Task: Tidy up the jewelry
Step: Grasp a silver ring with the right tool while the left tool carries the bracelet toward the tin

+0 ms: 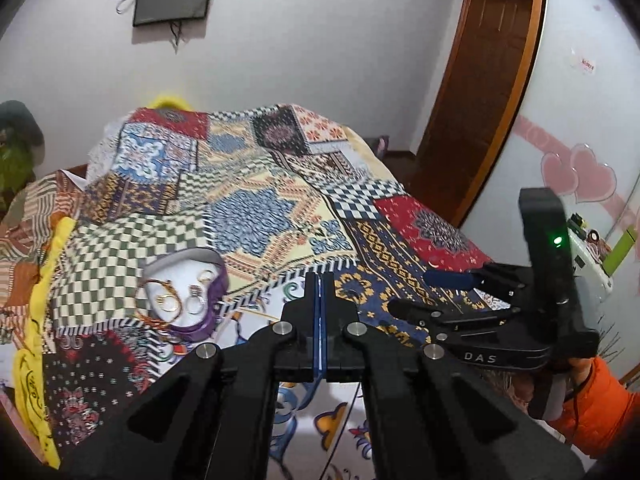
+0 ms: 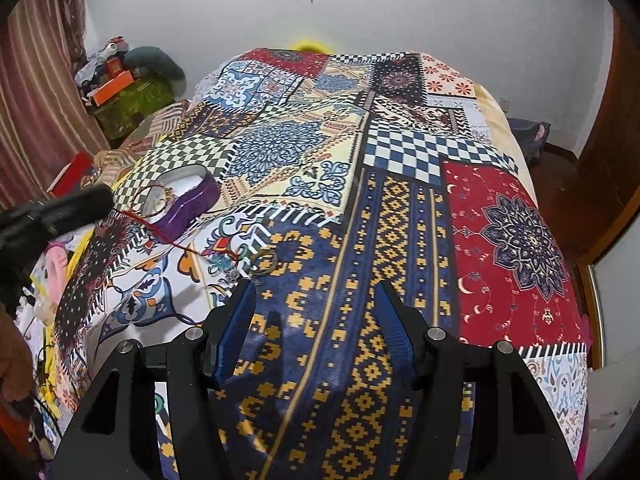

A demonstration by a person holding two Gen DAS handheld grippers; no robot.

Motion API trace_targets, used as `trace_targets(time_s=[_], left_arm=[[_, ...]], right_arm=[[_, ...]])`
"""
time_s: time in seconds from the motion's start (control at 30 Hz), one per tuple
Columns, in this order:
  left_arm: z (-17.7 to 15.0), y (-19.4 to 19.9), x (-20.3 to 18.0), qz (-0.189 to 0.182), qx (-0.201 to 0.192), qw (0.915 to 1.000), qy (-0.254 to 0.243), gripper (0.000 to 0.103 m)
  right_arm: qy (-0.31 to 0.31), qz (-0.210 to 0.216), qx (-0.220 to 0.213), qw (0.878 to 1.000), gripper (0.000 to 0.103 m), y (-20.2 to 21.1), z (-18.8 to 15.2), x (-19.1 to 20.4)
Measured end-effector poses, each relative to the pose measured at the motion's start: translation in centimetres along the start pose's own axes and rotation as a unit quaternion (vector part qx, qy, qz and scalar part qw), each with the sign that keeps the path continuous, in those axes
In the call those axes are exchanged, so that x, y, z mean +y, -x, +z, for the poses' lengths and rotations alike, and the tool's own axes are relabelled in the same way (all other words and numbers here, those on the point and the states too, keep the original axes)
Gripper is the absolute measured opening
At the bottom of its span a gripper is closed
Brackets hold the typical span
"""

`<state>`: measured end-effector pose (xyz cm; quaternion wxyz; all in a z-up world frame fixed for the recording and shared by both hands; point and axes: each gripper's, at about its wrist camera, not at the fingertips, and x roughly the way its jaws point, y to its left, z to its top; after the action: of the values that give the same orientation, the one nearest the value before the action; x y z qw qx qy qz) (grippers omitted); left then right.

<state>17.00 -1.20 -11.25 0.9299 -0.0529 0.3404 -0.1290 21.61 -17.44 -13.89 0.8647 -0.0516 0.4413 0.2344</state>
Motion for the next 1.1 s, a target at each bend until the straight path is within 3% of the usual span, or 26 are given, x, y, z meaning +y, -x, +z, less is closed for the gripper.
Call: trace_targets(time_s=[0.17,0.4,0.73,1.03,1.1], left_arm=[[-0.3,1.1,1.8,0.021,-0.011,0.9996,0.015,0.000],[-2.3,0.0,4.4,0.036,0.017,0.9982,0.046,0.000],[-6.4,-2.9,5.9,0.049,0.070,0.9945,0.060,0.000],[-7.6,-3.5,6.7,0.051,0.081,0.9927,0.074,0.000],[-7.7,-3.5,6.9,0.053,0.081,0.9924,0.076,0.000]], right_arm=[[0.014,0.004,-0.002,1.000,0.057,-0.4,0.3,0.9],[0.031,-0.001,0.015,0.999,0.056,-2.1,0.7,1.4],[0.068,-0.010,0.028,0.997,0.042,-3.3,0.7,2.4],[0.079,-0.004,0.040,0.996,0.031,-4.5,1.6,3.1],[0.083,-0.005,0.043,0.996,0.022,-4.7,1.6,3.2]])
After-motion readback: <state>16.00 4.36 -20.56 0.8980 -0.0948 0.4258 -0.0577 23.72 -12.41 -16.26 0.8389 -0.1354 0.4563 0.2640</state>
